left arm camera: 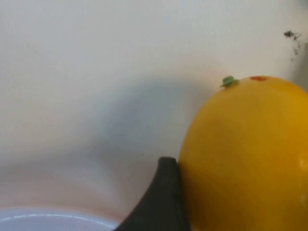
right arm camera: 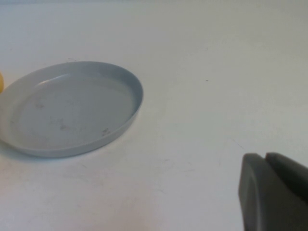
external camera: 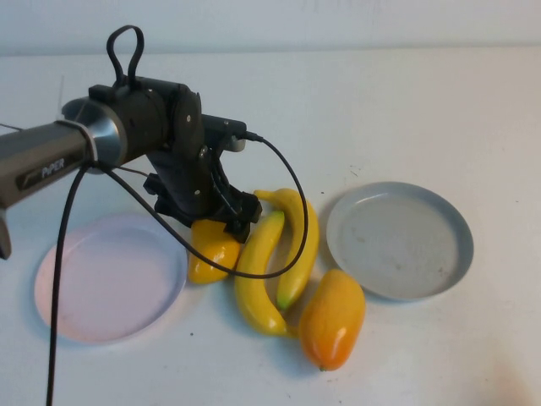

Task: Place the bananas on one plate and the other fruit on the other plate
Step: Put one type of fruit in the left plate

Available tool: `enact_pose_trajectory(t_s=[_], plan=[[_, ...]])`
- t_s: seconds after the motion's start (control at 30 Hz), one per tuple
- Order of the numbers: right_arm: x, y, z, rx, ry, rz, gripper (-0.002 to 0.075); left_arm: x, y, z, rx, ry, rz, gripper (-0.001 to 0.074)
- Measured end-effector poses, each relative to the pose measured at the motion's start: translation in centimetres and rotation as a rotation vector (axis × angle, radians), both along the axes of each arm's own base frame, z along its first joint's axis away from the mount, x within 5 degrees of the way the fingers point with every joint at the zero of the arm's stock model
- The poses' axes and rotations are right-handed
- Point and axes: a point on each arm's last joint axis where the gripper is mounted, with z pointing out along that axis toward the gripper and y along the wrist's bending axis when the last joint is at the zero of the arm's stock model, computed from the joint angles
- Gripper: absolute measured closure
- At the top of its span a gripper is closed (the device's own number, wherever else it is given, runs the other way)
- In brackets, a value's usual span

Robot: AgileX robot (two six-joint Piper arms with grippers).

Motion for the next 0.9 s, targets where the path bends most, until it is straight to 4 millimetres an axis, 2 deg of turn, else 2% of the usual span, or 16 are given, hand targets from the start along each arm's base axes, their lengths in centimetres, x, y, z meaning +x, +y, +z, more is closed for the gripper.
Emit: enact_pose_trajectory(t_s=[0.3, 0.57, 0.63, 0.9], plan=[[0.0, 0.0, 0.0, 0.000, 0.000, 0.000, 0.0741, 0.0, -0.1, -0.2, 0.000, 0.012, 0.002, 0.0168], [0.0, 0.0, 0.0, 0.000, 0.000, 0.000, 0.0741, 0.7, -0.5, 0.4, -0.008, 0.010, 0.001, 0.0172], [0.0, 0.0, 0.0, 0.000, 0.000, 0.000, 0.0741, 0.9, -0.6, 1.3, -0.006, 0.016, -0.002, 0.0172], [0.0, 0.0, 0.0, 0.000, 0.000, 0.000, 0.0741, 1.2, -0.8, 7.4, -0.012, 0.013, -0.019, 0.0172]])
